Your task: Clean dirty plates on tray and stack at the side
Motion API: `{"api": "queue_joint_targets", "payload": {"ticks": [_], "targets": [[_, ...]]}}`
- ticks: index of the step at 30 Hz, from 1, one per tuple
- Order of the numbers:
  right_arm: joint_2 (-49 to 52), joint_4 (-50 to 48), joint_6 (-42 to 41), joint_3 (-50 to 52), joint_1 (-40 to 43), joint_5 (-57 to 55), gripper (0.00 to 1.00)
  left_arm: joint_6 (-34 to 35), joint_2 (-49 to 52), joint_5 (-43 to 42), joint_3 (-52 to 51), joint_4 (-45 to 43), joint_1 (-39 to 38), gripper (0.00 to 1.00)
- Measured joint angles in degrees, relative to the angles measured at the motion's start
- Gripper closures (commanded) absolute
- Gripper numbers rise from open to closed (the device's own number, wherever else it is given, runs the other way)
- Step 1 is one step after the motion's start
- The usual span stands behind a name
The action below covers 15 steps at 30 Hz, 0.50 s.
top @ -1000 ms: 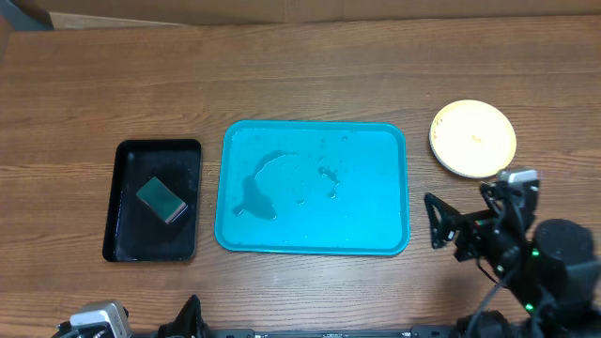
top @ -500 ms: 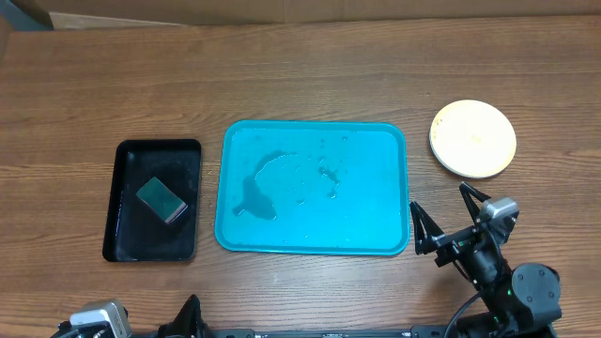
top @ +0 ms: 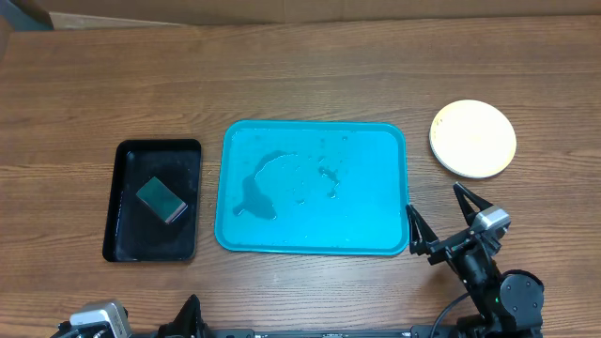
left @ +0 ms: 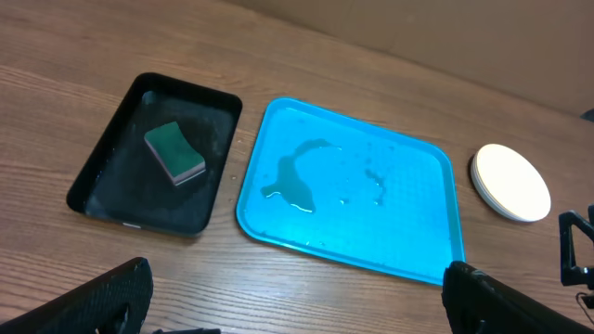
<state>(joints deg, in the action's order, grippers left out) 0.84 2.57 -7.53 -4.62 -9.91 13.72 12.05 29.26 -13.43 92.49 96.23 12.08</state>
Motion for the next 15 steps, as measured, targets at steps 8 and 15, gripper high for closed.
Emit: {"api": "queue_joint_targets", "payload": {"ticks": [8, 15], "targets": [[0.0, -0.42, 0.04, 0.48, 3.74, -2.73, 0.0, 0.0, 0.0, 0.0, 0.0, 0.0, 0.0, 0.0], [0.0, -4.7, 0.0, 3.19, 4.26, -6.54, 0.0, -0.02, 0.0, 0.0, 0.0, 0.0, 0.0, 0.0]]}}
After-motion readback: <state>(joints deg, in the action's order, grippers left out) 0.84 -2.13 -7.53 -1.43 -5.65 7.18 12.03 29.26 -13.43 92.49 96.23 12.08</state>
